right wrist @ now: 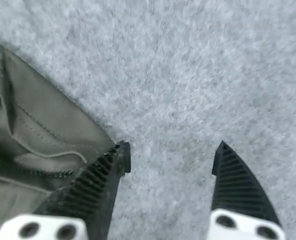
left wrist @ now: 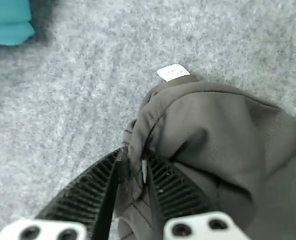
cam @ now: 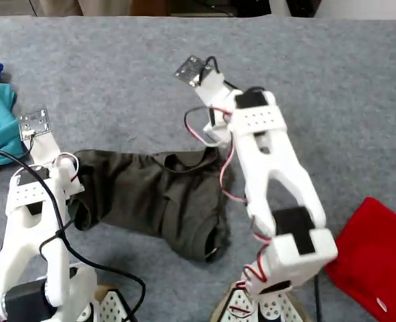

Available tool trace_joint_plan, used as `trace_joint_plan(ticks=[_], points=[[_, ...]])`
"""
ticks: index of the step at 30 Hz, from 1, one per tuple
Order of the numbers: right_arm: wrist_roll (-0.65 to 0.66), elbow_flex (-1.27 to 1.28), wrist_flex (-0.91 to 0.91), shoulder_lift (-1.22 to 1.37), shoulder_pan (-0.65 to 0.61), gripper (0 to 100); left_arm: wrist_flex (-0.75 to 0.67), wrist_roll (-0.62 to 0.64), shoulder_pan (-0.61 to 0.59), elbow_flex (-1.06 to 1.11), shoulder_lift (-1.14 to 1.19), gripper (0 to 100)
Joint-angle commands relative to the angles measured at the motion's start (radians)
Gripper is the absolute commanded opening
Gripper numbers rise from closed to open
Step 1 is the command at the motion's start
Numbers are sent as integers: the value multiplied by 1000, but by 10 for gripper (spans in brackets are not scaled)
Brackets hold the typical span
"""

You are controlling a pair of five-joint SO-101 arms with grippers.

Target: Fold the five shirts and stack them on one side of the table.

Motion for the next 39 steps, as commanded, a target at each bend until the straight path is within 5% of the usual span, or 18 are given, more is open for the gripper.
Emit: trace_joint_plan(ticks=[1,8,21,39], points=[[9,-134,147,38,4,247,-15,8,12,2,-5,20],[63,-70,292,-44,18,246,-17,8,12,2,-5,20],[163,263,28,-162,30,274,-15,8,12,3,-5,20],[143,4,-20,108,-73,271,-17,8,14,3,-4,20]])
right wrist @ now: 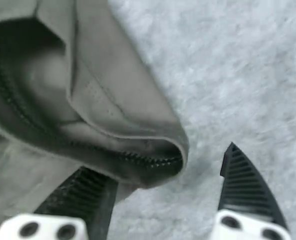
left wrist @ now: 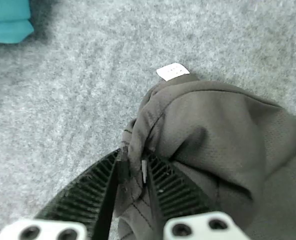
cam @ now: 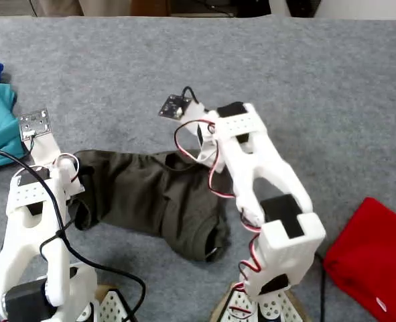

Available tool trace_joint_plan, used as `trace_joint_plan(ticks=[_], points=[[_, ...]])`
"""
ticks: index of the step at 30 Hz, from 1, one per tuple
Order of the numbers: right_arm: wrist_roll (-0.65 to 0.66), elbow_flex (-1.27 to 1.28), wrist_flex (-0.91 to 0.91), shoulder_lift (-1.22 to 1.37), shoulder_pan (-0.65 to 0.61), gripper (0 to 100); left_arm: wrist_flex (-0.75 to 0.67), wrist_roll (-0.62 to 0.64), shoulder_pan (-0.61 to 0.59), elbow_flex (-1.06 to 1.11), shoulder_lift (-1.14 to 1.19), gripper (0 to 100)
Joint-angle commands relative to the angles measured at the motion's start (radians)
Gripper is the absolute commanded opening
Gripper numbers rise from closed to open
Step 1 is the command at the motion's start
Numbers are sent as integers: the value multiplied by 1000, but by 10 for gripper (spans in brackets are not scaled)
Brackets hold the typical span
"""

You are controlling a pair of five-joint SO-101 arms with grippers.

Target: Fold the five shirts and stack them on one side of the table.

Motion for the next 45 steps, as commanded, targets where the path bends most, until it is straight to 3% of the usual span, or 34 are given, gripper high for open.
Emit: trace_joint_plan(ticks=[1,8,21,25,27,34,45], points=[[-9,-124,11,13,-8,244,-14,8,14,-3,-4,20],[-9,-239,55,67,-7,39,-35,5,52,26,-5,20],[-9,-371,57,105,76,46,-37,5,52,26,-5,20],[-86,-461,57,197,82,157,-37,5,54,26,-5,20],[-137,-529,66,275,82,167,-37,5,54,26,-5,20],[-272,-901,288,570,71,168,-37,5,54,26,-5,20],[-333,-1567,649,820,68,169,-37,3,55,26,-5,20]])
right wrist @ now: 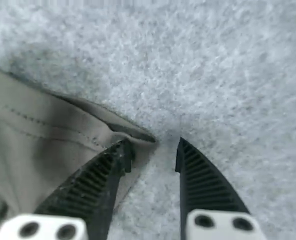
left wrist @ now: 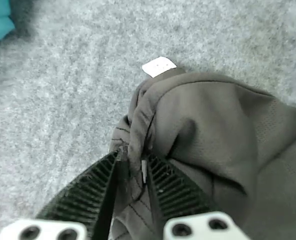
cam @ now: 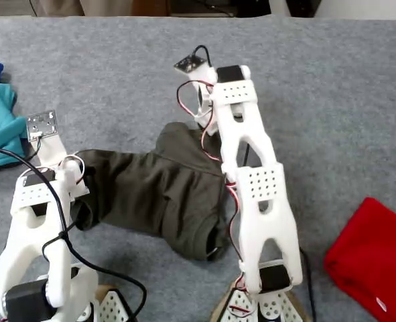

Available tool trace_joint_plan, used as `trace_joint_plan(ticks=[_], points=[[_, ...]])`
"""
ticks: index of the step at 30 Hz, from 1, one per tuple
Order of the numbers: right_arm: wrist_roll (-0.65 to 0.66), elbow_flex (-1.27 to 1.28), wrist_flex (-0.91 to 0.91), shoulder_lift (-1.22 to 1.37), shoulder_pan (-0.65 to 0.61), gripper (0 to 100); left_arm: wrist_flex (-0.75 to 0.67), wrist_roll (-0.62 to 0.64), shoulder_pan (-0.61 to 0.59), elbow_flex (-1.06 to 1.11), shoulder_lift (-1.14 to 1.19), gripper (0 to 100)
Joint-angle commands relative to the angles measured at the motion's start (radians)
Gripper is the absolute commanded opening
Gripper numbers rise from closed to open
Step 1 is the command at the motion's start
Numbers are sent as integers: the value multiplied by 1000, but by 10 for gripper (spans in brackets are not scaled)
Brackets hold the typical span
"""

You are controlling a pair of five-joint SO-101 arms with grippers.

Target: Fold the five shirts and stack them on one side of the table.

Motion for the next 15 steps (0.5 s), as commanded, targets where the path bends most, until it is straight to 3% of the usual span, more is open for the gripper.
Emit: trace_joint_plan(ticks=[1,15], points=[[-25,-252,100,8,-1,169,-15,3,18,-2,-5,20],[-121,36,104,-120,-61,168,-17,3,18,-2,-5,20]])
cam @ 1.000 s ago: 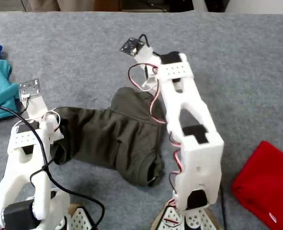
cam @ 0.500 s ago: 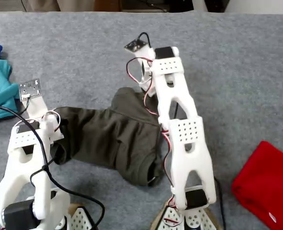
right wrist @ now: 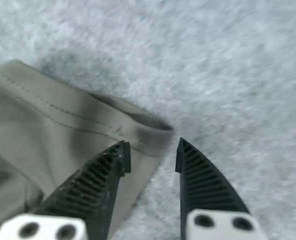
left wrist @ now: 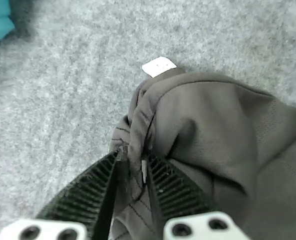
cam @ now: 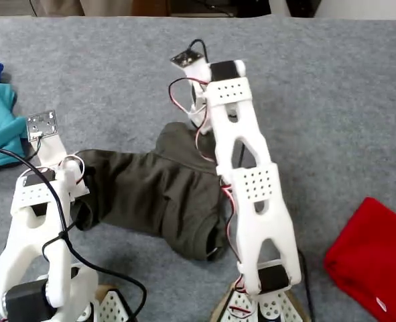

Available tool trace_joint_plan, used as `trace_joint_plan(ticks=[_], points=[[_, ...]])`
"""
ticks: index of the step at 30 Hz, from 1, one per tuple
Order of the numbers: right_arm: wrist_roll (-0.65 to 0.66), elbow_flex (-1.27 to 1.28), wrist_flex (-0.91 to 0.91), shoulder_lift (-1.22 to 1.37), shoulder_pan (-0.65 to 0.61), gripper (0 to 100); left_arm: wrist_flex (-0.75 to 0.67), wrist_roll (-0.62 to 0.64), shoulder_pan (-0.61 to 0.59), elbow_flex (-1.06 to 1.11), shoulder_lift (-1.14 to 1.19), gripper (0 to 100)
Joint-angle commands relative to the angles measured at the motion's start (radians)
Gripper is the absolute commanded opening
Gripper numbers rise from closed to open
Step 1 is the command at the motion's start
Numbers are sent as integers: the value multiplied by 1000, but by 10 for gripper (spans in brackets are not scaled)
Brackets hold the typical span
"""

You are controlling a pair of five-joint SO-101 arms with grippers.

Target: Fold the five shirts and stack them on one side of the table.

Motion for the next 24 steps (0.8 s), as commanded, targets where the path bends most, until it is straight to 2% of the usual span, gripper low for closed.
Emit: trace_joint_plan(ticks=[1,17,24], points=[[-26,65,20,-128,-18,168,-17,3,18,-2,-5,20],[-20,117,-97,-45,1,168,-17,3,18,0,-5,20],[14,116,-121,-10,48,168,-17,3,18,0,-5,20]])
